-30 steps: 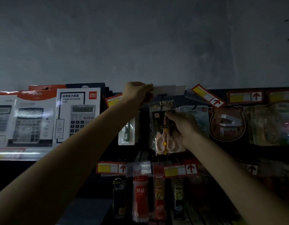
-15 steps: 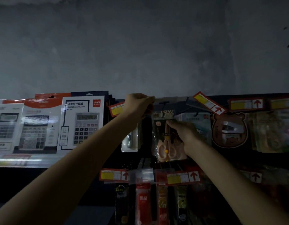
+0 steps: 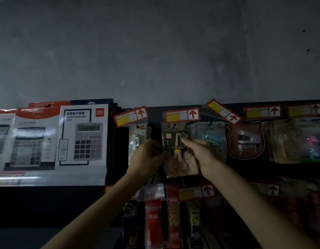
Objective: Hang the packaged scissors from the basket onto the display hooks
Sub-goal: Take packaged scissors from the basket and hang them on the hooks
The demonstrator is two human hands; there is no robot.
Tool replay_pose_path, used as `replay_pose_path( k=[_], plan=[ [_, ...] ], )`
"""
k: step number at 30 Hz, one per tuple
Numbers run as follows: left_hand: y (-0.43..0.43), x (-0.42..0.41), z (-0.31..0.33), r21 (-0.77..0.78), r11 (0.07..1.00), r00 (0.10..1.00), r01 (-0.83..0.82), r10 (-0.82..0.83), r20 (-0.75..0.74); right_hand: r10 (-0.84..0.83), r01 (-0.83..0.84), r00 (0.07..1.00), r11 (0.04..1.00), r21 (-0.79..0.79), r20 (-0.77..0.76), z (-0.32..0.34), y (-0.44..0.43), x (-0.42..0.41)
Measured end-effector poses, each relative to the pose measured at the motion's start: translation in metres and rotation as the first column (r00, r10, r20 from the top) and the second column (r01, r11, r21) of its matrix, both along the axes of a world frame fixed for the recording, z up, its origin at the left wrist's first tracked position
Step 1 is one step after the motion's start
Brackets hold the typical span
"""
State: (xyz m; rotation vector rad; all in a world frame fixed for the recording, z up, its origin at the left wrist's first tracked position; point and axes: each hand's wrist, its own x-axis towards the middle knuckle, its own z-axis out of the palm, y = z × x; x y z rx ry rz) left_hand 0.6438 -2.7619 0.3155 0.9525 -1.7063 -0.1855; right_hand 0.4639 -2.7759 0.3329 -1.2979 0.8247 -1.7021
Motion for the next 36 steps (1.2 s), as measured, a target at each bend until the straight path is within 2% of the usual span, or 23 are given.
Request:
replay_pose_path(
  k=[3,7,10,12,16,20,27,32,36],
  plan=[
    [-0.001,-0.003,-0.01,0.064,0.996,0.997,0.067,-0.065,-0.035,-0.014,0.014,0.999,1.0,0.001,-0.049,-0.011,0.0,-0.006],
    [0.002,-0.007,-0.016,0.129,0.974,0.973,0.187,-0.165,-0.164,-0.005,0.005,0.995,1.0,-0.001,-0.097,-0.028,0.003,-0.017],
    [0.004,-0.003,-0.021,0.178,0.961,0.974,0.214,-0.195,-0.116,-0.007,0.003,0.984,1.0,-0.022,-0.181,-0.04,0.015,-0.024],
    [0.005,-0.001,-0.025,0.181,0.962,0.978,0.205,-0.195,-0.071,-0.082,0.058,0.959,0.994,-0.094,-0.272,-0.046,0.024,-0.027],
    [0.008,0.003,-0.028,0.188,0.964,0.98,0.188,-0.173,-0.094,-0.273,0.17,0.858,0.95,-0.262,-0.435,-0.052,0.032,-0.023],
    [0.002,0.001,-0.028,0.2,0.971,0.982,0.134,-0.103,-0.16,-0.429,0.248,0.711,0.894,-0.373,-0.556,-0.053,0.024,-0.018],
    [-0.012,-0.005,-0.025,0.244,0.97,0.981,0.021,0.027,-0.19,-0.385,0.256,0.701,0.921,-0.293,-0.6,-0.044,0.011,-0.015],
    [-0.027,-0.011,-0.019,0.267,0.962,0.973,-0.064,0.12,-0.198,-0.309,0.249,0.754,0.951,-0.183,-0.579,-0.036,0.005,-0.012],
    [-0.035,-0.019,-0.015,0.294,0.954,0.975,-0.067,0.125,-0.182,-0.24,0.23,0.79,0.969,-0.089,-0.564,-0.03,-0.001,-0.01]
  ],
)
